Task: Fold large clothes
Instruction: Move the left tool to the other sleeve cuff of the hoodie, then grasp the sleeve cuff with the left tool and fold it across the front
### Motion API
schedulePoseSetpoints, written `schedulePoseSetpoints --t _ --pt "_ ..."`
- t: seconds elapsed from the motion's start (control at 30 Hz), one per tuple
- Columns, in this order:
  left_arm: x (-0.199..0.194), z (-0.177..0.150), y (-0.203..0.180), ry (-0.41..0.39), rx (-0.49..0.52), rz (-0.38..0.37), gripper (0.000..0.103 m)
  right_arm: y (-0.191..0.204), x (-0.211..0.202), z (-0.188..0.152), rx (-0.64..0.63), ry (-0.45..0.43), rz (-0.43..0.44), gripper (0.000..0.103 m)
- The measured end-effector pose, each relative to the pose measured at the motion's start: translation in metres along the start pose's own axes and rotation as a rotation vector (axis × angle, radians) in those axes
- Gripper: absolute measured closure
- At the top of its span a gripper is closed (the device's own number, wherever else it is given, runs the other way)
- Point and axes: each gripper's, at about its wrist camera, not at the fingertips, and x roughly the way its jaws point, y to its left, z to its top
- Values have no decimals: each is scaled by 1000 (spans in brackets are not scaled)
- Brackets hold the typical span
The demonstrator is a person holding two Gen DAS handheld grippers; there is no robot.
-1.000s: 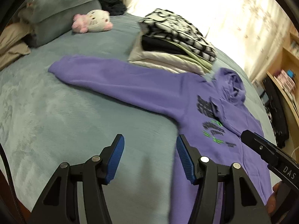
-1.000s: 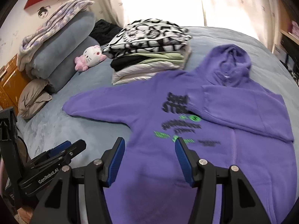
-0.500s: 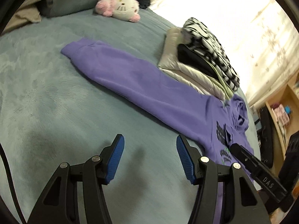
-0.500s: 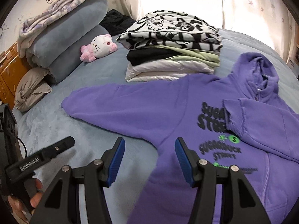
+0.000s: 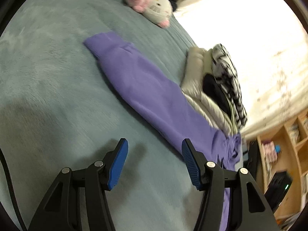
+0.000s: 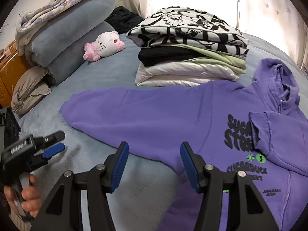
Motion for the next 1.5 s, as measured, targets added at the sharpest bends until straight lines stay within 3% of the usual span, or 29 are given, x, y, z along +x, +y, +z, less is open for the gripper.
schedulePoseSetpoints --t 0.13,0.27,0.5,0.6,0.63,0.73,0.87,1.03,1.2,1.3,1.5 --pt "4 23 15 -36 -57 25 46 -1 6 -2 4 10 7 47" --pt "25 45 19 -21 -76 59 47 -7 7 -2 16 7 8 47" --pt "62 62 0 23 41 88 47 -19 16 3 42 17 -16 47" --pt "72 65 -4 29 73 123 72 -21 18 6 51 17 -19 47" --pt "76 66 -4 35 68 123 87 -20 18 6 54 17 -19 47" --pt "71 63 -12 13 78 132 95 -20 15 6 57 11 -15 47" --pt "48 51 -53 -53 182 153 97 -24 2 5 73 -6 -5 47" --pt "11 34 -118 -99 258 54 97 -39 -26 1 118 -40 5 47" --pt "-20 -6 -209 -119 432 -5 97 -69 -66 -8 171 -89 -3 47" --pt "-31 -39 -258 -108 550 -25 97 -92 -89 -16 206 -114 -19 47" --pt "-18 -112 -324 -29 678 -91 97 -145 -131 -33 286 -155 -63 47"
